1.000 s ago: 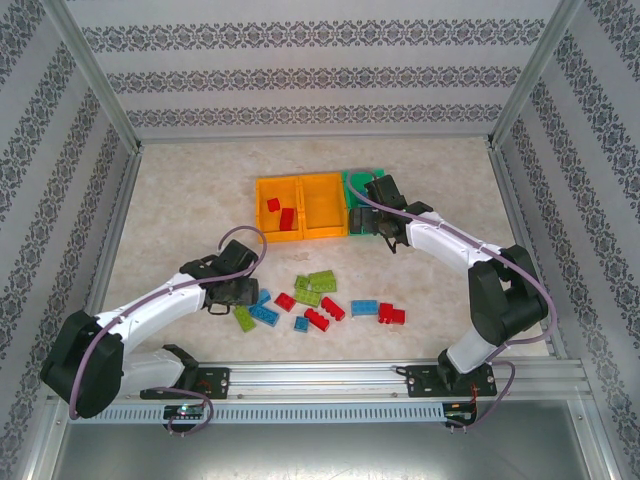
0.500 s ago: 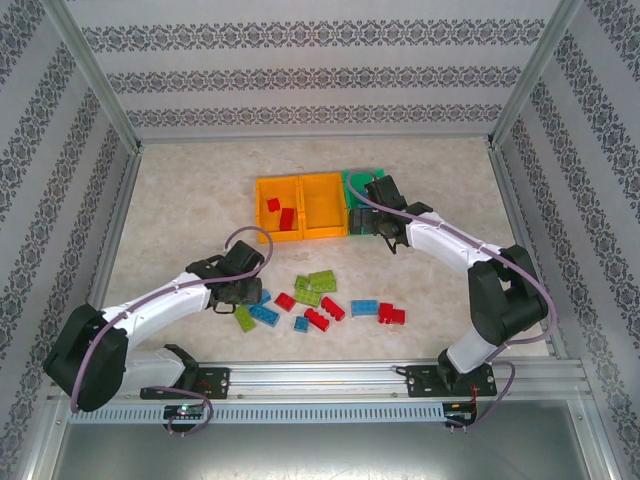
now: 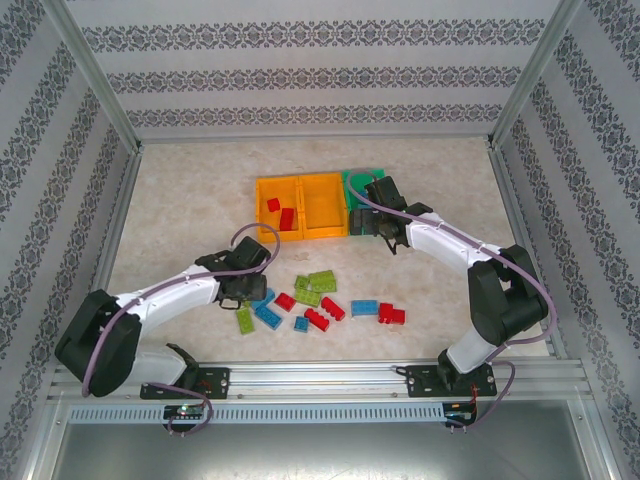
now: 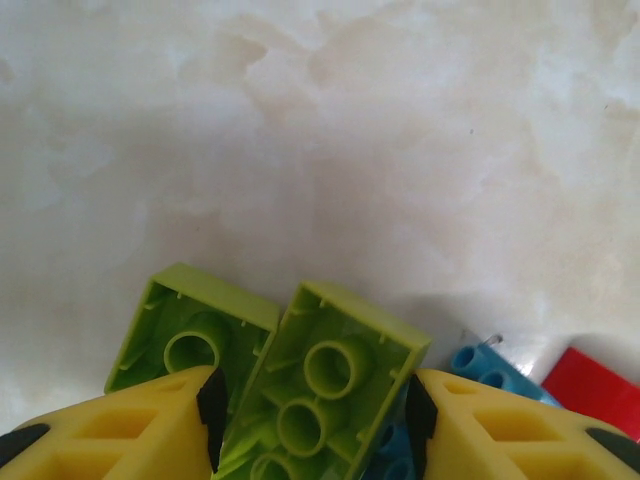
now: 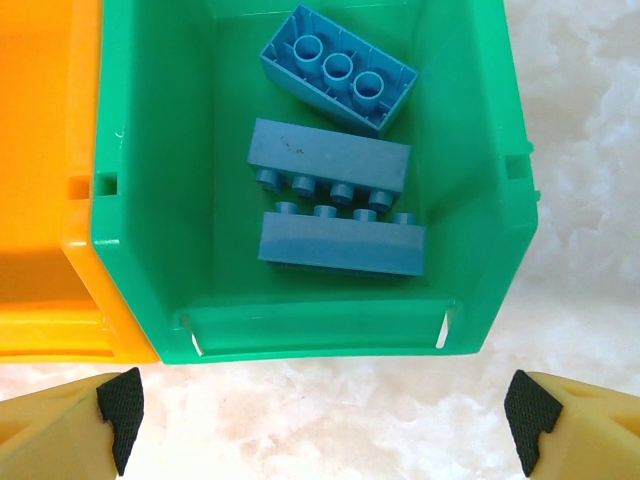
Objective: Sort the legos into containers by color
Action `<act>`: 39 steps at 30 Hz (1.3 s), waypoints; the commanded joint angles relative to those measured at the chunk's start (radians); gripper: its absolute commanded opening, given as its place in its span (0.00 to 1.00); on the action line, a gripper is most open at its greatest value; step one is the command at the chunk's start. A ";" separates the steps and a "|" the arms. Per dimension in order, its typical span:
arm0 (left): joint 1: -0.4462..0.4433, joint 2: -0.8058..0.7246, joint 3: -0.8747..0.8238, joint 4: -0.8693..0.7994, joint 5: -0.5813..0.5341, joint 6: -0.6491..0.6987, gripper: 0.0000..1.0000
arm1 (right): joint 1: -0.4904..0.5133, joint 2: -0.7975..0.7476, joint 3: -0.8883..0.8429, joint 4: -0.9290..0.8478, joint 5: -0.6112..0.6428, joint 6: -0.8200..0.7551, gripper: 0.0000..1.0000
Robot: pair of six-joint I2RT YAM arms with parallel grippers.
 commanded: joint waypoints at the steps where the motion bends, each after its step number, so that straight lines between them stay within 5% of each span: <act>1: -0.017 0.032 0.028 0.020 -0.015 -0.019 0.52 | -0.002 -0.030 -0.022 0.002 -0.004 0.002 0.96; 21: -0.016 0.201 0.146 -0.005 -0.135 -0.031 0.61 | -0.013 -0.034 -0.032 -0.004 -0.006 -0.004 0.97; 35: -0.007 -0.011 0.152 -0.129 -0.269 -0.063 0.77 | -0.010 -0.038 -0.032 -0.001 -0.017 0.006 0.97; 39: 0.035 0.022 0.131 -0.120 -0.226 -0.056 0.78 | -0.010 -0.047 -0.034 0.003 -0.017 0.012 0.97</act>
